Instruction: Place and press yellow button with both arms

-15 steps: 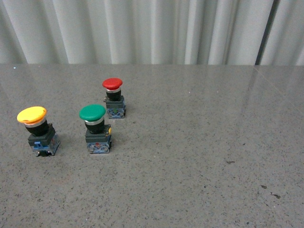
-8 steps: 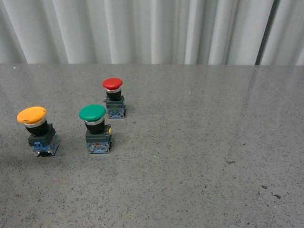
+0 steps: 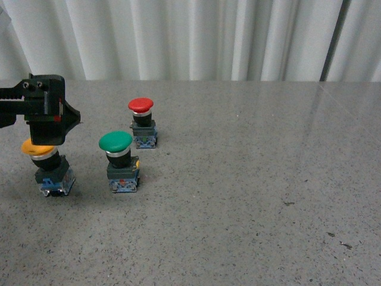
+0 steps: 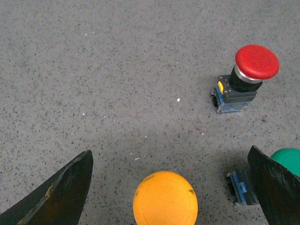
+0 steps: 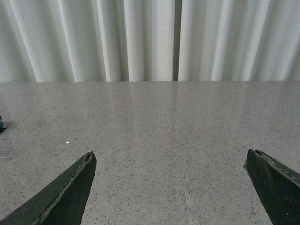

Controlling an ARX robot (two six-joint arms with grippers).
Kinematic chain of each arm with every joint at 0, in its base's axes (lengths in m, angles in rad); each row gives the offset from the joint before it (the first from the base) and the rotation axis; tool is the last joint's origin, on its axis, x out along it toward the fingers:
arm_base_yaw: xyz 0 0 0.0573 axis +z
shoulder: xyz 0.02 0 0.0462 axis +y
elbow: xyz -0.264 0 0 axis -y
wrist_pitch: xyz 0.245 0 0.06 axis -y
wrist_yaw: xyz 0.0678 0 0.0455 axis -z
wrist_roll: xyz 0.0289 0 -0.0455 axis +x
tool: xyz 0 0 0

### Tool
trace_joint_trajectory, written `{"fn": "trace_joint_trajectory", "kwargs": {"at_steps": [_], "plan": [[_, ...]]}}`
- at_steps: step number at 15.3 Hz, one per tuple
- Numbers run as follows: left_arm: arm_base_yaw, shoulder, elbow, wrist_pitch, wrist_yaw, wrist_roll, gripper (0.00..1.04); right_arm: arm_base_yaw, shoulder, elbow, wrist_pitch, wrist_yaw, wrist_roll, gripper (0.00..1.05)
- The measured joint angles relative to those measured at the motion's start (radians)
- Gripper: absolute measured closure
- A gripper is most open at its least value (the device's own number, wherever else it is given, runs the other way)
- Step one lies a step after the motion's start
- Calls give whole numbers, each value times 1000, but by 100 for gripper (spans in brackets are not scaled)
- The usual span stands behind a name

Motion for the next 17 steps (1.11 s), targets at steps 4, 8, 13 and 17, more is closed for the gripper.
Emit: {"fn": "trace_joint_trajectory", "kwargs": {"at_steps": [4, 8, 13, 17], "plan": [[6, 39, -20, 0, 7, -2, 7, 0, 0, 0, 0, 0, 0, 7], [3, 49, -24, 7, 6, -2, 33, 0, 0, 0, 0, 0, 0, 7], [2, 34, -24, -25, -4, 1, 69, 0, 0, 0, 0, 0, 0, 7], [-69, -116, 122, -114, -37, 7, 69, 0, 0, 0, 0, 0, 0, 7]]}}
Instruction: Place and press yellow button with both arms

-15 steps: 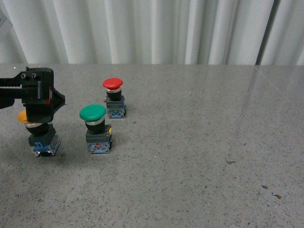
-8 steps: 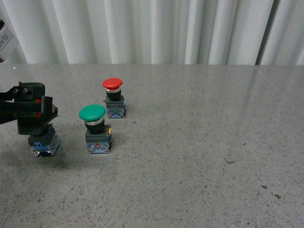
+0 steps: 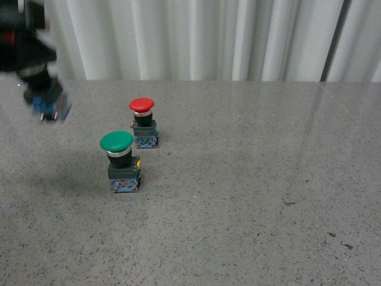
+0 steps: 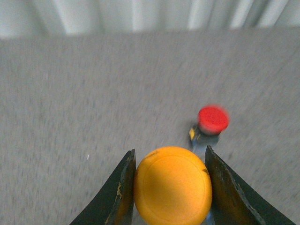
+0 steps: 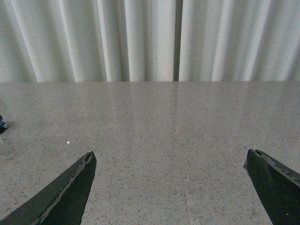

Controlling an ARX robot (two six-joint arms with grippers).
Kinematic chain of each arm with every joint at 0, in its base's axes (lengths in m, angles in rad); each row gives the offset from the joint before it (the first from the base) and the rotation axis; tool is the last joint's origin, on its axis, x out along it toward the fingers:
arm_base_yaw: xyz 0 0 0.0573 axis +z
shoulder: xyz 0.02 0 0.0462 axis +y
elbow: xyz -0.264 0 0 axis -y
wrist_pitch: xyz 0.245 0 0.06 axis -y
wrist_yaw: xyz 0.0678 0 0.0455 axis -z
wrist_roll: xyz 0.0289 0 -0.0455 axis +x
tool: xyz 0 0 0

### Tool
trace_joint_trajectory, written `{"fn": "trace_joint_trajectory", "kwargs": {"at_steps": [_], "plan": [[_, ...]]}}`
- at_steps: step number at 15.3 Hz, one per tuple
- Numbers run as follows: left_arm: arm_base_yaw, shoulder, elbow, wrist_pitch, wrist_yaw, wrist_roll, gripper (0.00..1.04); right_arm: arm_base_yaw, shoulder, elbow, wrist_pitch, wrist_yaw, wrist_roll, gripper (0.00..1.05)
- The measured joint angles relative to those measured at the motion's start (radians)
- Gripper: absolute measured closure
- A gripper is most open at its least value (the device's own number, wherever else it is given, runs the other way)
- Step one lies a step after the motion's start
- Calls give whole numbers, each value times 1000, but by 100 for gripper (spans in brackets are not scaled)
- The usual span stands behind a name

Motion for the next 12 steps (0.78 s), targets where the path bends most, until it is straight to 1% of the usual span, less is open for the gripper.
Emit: {"fn": "trace_joint_trajectory", "kwargs": {"at_steps": [1, 2, 5, 7, 10, 12], "plan": [[-71, 16, 97, 5, -16, -2, 69, 0, 0, 0, 0, 0, 0, 7], [-145, 96, 178, 0, -32, -11, 69, 0, 0, 0, 0, 0, 0, 7], [-268, 335, 316, -14, -56, -95, 69, 0, 0, 0, 0, 0, 0, 7], [-332, 412, 351, -8, -71, -154, 69, 0, 0, 0, 0, 0, 0, 7], [-423, 464, 333, 17, -108, -229, 69, 0, 0, 0, 0, 0, 0, 7], [-437, 464, 297, 24, -113, -249, 69, 0, 0, 0, 0, 0, 0, 7]]}}
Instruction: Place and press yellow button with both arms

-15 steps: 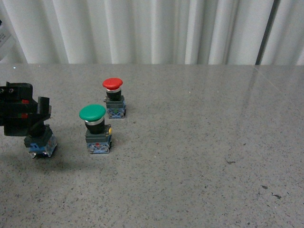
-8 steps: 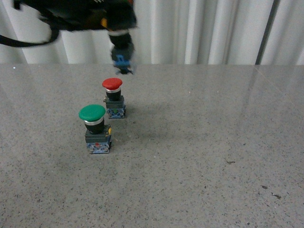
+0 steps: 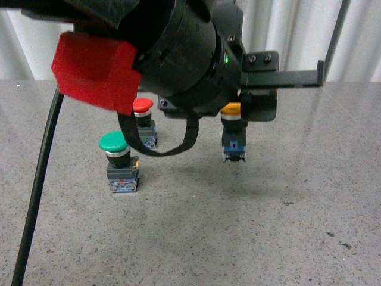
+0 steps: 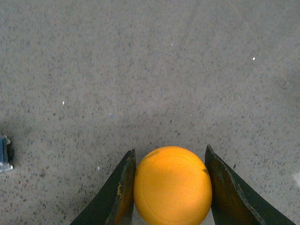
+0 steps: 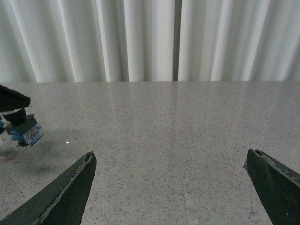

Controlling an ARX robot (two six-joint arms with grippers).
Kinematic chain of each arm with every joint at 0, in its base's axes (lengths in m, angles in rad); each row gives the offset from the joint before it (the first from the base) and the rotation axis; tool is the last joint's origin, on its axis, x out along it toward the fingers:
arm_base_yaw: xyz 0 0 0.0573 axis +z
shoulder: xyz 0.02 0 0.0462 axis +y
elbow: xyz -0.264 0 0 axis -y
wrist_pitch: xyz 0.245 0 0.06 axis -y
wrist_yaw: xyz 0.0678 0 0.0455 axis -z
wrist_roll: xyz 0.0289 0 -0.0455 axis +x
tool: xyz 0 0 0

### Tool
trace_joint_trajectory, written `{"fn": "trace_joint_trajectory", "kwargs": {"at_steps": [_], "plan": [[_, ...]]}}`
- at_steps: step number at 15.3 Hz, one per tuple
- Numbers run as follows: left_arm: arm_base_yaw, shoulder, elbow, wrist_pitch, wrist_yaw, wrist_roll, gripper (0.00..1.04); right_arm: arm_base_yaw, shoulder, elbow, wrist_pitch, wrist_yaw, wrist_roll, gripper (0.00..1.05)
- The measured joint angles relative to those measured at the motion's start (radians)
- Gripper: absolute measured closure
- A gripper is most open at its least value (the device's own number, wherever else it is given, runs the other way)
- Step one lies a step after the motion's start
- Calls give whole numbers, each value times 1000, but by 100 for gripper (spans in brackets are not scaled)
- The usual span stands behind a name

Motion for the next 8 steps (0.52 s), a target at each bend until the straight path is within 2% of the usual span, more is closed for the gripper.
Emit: {"fn": "trace_joint_trajectory", "kwargs": {"at_steps": [7, 8], "plan": [[7, 44, -39, 30, -14, -23, 70, 0, 0, 0, 0, 0, 0, 7], [7, 52, -39, 29, -12, -23, 61, 0, 0, 0, 0, 0, 0, 7]]}}
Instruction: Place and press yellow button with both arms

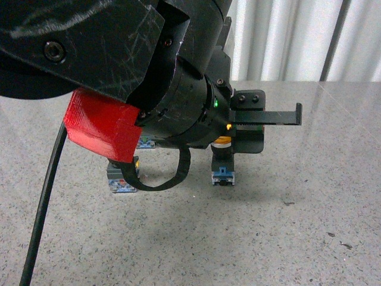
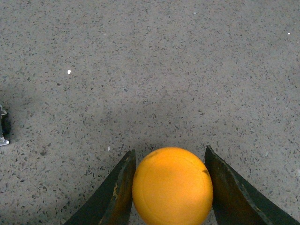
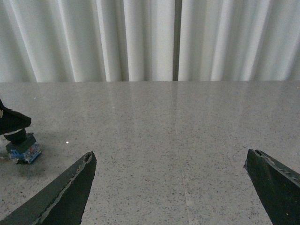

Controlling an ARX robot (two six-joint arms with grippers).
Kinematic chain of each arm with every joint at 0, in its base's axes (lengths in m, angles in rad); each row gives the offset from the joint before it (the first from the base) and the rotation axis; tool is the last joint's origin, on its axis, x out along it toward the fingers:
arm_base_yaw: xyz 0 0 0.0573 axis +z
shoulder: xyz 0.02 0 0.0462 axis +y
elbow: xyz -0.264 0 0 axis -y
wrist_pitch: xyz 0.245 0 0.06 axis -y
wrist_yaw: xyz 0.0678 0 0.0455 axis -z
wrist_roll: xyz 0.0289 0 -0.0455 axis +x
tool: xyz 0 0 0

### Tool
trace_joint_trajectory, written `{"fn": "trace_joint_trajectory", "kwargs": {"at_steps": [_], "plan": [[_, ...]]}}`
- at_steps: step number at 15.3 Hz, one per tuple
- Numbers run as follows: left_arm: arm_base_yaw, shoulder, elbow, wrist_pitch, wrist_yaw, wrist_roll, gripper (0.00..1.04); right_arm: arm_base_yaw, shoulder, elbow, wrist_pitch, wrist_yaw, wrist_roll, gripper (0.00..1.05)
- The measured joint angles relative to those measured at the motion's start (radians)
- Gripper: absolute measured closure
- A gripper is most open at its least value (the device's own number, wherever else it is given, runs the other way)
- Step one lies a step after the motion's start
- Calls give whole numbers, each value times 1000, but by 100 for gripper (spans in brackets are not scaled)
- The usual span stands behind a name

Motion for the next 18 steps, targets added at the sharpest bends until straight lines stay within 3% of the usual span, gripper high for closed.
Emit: {"fn": "trace_joint_trajectory", "kwargs": {"at_steps": [1, 6, 9, 12, 13, 14, 16, 18], "plan": [[0, 3, 0, 0, 2, 0, 48, 0, 0, 0, 0, 0, 0, 7], [5, -19, -5, 16, 11, 11, 5, 0, 0, 0, 0, 0, 0, 7], [135, -282, -40, 63, -57, 127, 7, 0, 0, 0, 0, 0, 0, 7], [237, -510, -198, 130, -103, 259, 7, 0, 0, 0, 0, 0, 0, 7], [257, -598, -253, 162, -117, 291, 8, 0, 0, 0, 0, 0, 0, 7], [297, -742, -377, 272, -144, 290, 22, 0, 0, 0, 0, 0, 0, 7], [380, -974, -618, 301, -101, 290, 47, 0, 0, 0, 0, 0, 0, 7], [418, -1030, -723, 331, -45, 290, 69, 0, 0, 0, 1, 0, 0, 7]]}}
